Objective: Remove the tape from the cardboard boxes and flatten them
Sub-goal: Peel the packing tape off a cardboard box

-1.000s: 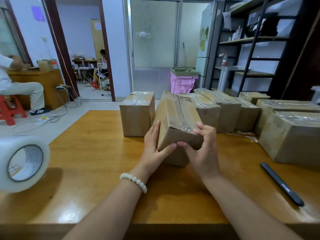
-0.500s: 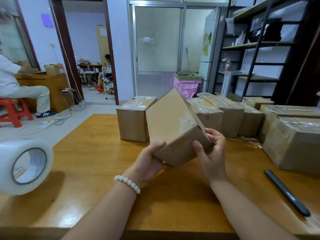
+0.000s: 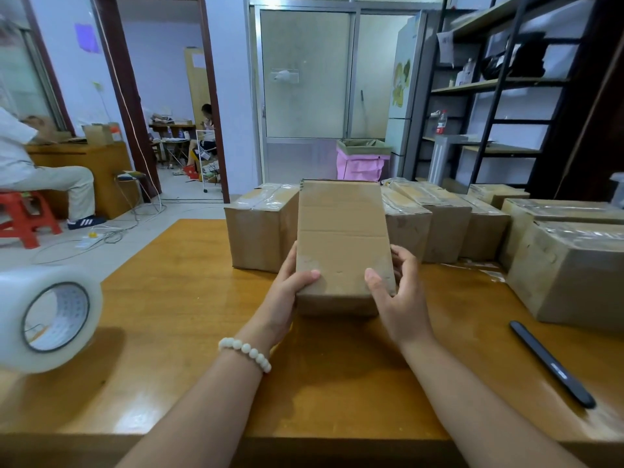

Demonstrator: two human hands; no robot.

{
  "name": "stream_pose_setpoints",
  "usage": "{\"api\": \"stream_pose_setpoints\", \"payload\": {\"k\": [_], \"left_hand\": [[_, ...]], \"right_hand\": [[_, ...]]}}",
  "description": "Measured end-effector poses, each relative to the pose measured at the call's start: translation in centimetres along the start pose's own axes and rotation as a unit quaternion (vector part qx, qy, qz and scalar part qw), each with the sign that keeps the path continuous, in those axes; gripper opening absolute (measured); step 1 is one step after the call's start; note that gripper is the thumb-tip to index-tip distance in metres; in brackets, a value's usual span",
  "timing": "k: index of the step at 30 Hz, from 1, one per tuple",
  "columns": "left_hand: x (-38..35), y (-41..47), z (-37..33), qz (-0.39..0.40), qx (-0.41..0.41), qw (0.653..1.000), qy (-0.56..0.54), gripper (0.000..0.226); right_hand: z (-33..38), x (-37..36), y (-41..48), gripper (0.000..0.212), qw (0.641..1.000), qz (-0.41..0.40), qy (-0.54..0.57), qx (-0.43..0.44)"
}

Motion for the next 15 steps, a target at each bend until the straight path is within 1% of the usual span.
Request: {"api": "stream_pose_setpoints", "payload": {"k": [3, 5, 6, 9, 12, 15], "left_hand": [[0.6, 0.0, -0.3, -0.043, -0.008, 0.999, -0.032, 0.069], [1.2, -0.1, -0.5, -0.078, 0.0, 0.995, -0.063, 0.046], [1.5, -0.1, -0.6, -0.091, 0.007, 0.993, -0.072, 0.039], [2.2, 0.1, -0.5, -0.12, 0.012, 0.99, -0.069, 0.032], [2.5, 0.0, -0.8, -0.144, 0.009, 0.988, -0.06, 0.039], [2.7, 0.0, -0.9, -0.161, 0.007, 0.985, -0.065, 0.026]], "right_hand": [[0.6, -0.3, -0.2, 0.047, 0.998, 0.037, -0.04, 0.044], [1.1, -0.7, -0.4, 0.042, 0.992, 0.06, -0.076, 0.079], [1.2, -0.9, -0.5, 0.042, 0.989, 0.067, -0.09, 0.092], [1.3, -1.1, -0.6, 0.045, 0.981, 0.058, -0.116, 0.145], [1.6, -1.0, -0.7, 0.039, 0.978, 0.038, -0.103, 0.178], [2.2, -1.1, -0.9, 0.033, 0.97, 0.035, -0.109, 0.212]]}}
Point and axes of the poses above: each hand's wrist, its own y-axis towards the middle knuckle, its own x-axis out of the back of the hand, z = x × y, the point moved 4 cm from there along y, towards the middle knuckle, and after that the axes turned 4 degrees about y, right-handed, at the moved point
